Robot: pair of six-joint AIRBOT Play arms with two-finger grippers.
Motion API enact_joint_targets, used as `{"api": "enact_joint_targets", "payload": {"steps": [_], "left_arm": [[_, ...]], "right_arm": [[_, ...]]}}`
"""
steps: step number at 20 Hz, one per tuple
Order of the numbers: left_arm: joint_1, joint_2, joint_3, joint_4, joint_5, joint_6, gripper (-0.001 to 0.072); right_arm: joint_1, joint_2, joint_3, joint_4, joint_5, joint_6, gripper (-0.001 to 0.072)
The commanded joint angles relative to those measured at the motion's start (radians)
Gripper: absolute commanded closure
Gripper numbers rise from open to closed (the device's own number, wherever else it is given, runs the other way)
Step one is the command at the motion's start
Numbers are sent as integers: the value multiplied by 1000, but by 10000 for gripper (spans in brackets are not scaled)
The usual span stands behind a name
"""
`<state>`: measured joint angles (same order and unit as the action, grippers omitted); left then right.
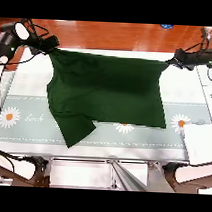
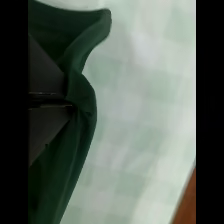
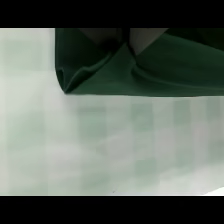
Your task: Fold the shirts.
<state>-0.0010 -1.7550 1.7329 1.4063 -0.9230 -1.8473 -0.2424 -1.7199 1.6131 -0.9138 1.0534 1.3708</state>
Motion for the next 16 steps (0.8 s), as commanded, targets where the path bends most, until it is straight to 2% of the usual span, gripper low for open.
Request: {"api": "enact_joint_targets", "payload": {"steps": [1, 3, 6, 8, 10, 16], "left_arm": [[23, -77, 37, -92, -15, 22, 690], [30, -72, 45, -98, -89, 107, 689], [60, -71, 86, -98, -365, 300, 690], [79, -79, 78, -98, -534, 358, 689], [82, -84, 16, -98, -543, 373, 690], [70, -122, -87, -99, -442, 359, 689]], "right_arm": [[9, -98, 82, 7, 5, 43, 687], [7, -85, 83, 6, 71, 34, 687], [-14, -56, 83, -41, 239, -16, 687], [-19, -56, 74, -126, 317, -16, 687], [-15, -56, 28, -170, 315, -10, 687], [10, -56, -139, -147, 191, -15, 684]]}}
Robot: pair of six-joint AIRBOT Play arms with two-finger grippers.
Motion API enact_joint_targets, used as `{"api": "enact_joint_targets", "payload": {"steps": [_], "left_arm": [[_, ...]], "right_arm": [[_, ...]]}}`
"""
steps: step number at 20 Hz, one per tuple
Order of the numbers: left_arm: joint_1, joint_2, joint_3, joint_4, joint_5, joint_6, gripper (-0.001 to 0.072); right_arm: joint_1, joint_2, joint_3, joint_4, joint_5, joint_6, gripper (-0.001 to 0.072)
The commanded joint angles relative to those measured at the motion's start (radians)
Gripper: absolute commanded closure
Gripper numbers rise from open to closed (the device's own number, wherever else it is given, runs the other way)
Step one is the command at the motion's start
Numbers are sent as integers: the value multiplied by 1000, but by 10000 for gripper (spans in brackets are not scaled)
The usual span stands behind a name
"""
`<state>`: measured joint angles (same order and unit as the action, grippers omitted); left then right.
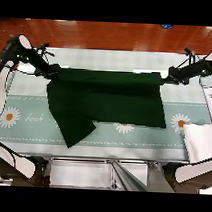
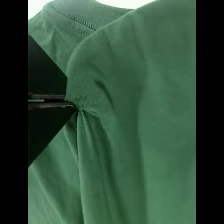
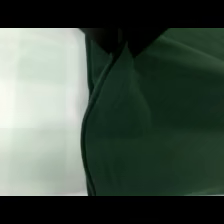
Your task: Fold the shirts.
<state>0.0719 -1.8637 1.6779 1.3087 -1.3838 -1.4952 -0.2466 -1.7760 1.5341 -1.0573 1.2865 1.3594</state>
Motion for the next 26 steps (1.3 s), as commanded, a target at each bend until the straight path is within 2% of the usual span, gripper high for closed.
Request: {"api": "enact_joint_targets", "payload": {"steps": [1, 2, 3, 6, 10, 14, 18, 21, 26], "left_arm": [[-4, -14, -32, 0, 30, -19, 672], [-4, -13, -32, 0, 22, -43, 465], [-3, -12, -31, 2, -4, -39, 208], [27, 26, -22, 37, -98, -43, 200], [94, 210, -163, 37, -99, -61, 200], [212, 495, -609, -23, 42, -47, 201], [391, 717, -1022, -302, 148, 73, 200], [433, 749, -1179, -377, 208, 100, 201], [299, 725, -1245, -481, 340, 149, 202]], "right_arm": [[21, 0, -69, -4, -59, 8, 565], [29, 0, -69, -4, -59, 19, 286], [28, 5, -66, -7, -47, 20, 294], [-24, 69, -50, -38, 33, 60, 294], [-137, 266, -128, -106, 68, 77, 295], [-201, 546, -546, -52, -87, 43, 295], [-201, 779, -875, 38, -185, 7, 295], [-200, 854, -955, 92, -180, -7, 295], [-200, 859, -958, 161, -159, -8, 295]]}}
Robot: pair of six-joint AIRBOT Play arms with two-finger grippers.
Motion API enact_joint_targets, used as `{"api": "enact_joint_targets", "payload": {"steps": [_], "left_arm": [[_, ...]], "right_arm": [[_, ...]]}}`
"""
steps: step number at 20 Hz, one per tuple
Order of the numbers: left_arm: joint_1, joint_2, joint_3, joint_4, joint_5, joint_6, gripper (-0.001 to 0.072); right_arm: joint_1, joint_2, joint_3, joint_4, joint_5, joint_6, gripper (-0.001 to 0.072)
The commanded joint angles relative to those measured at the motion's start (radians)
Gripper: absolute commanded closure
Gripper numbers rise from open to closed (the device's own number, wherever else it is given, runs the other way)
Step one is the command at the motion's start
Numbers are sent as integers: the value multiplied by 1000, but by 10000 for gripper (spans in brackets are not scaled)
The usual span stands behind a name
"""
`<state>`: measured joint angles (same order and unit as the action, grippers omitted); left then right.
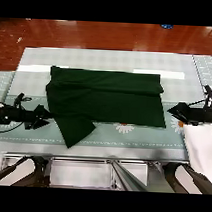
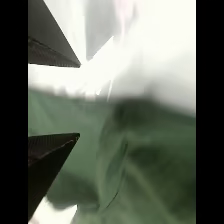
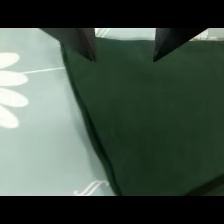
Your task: Fold the shirts.
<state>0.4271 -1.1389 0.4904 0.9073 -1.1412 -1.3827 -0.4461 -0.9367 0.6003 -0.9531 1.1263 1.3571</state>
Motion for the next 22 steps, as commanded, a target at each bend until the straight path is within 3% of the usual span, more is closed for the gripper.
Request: {"api": "enact_joint_targets", "payload": {"steps": [1, 2, 3, 5, 9, 16, 18, 22], "left_arm": [[-100, -8, -56, -98, 129, 36, 203], [-142, -17, -56, -105, 162, 35, 205], [-180, -32, -51, -108, 190, 24, 279], [-216, -64, -33, -104, 185, 32, 693], [-180, -61, 16, -104, 93, 90, 690], [-163, -60, 29, -104, 63, 100, 690], [-164, -60, 29, -104, 62, 100, 690], [-164, -60, 29, -104, 55, 99, 690]], "right_arm": [[-1, 20, -24, 72, 3, -5, 295], [-1, 20, -24, 84, 3, -6, 295], [-3, 20, -24, 88, 3, -5, 295], [-51, 20, -24, 81, 22, -5, 295], [-227, 20, -63, -138, 143, 74, 295], [-208, -40, -179, -31, 105, 35, 296], [-199, -79, -178, 74, 54, -27, 296], [-46, -196, -177, 119, -95, -10, 296]]}}
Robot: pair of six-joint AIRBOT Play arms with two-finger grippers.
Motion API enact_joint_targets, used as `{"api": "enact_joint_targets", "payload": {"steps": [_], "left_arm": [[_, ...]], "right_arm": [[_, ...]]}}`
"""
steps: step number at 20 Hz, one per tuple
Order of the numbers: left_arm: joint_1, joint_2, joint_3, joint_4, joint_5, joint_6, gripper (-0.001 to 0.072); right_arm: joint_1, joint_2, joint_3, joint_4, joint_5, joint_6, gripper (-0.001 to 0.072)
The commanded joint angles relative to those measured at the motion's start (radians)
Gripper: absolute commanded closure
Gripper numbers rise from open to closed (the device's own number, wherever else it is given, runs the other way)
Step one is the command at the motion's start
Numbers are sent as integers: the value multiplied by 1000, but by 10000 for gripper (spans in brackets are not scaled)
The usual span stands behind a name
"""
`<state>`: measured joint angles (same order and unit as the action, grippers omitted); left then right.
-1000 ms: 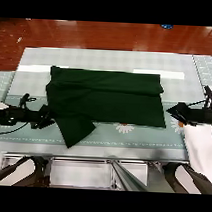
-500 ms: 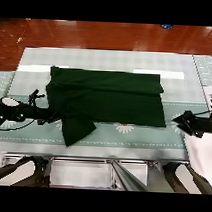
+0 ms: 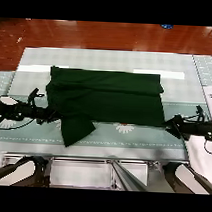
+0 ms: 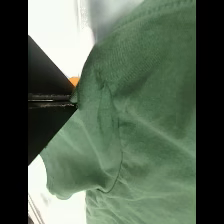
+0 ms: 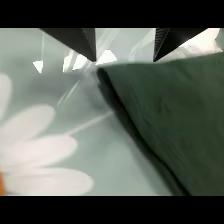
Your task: Fold the shirts.
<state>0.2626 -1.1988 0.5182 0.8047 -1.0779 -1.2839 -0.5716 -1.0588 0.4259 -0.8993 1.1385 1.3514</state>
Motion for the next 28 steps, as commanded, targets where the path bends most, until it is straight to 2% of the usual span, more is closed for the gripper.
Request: {"api": "enact_joint_targets", "payload": {"steps": [1, 2, 3, 4, 6, 7, 10, 14, 18, 23, 28], "left_arm": [[1, 0, 1, -2, -8, 0, 690], [1, 0, 1, -2, -9, 0, 690], [1, 0, 2, -2, -13, 0, 690], [1, 0, 5, -1, -24, 1, 690], [19, 0, 38, -1, -72, 16, 690], [35, 0, 65, -1, -106, 16, 689], [89, 0, 175, -1, -207, 46, 690], [105, -48, 361, -1, -171, 6, 690], [22, -251, 617, -1, -168, -35, 690], [-36, -546, 997, -1, -203, -161, 690], [-72, -752, 1268, -1, -261, -196, 690]], "right_arm": [[109, -105, 0, 101, -140, -3, 297], [134, -135, 12, 130, -158, -5, 307], [159, -160, 35, 158, -164, -20, 394], [178, -168, 60, 176, -163, -31, 527], [201, -163, 127, 186, -122, -82, 687], [200, -163, 163, 180, -70, -114, 687], [196, -163, 256, 105, 39, -118, 687], [208, -175, 344, 146, 2, -114, 687], [246, -280, 502, 195, -27, -122, 687], [270, -456, 726, 195, -79, -69, 687], [270, -615, 888, 235, -97, -70, 687]]}}
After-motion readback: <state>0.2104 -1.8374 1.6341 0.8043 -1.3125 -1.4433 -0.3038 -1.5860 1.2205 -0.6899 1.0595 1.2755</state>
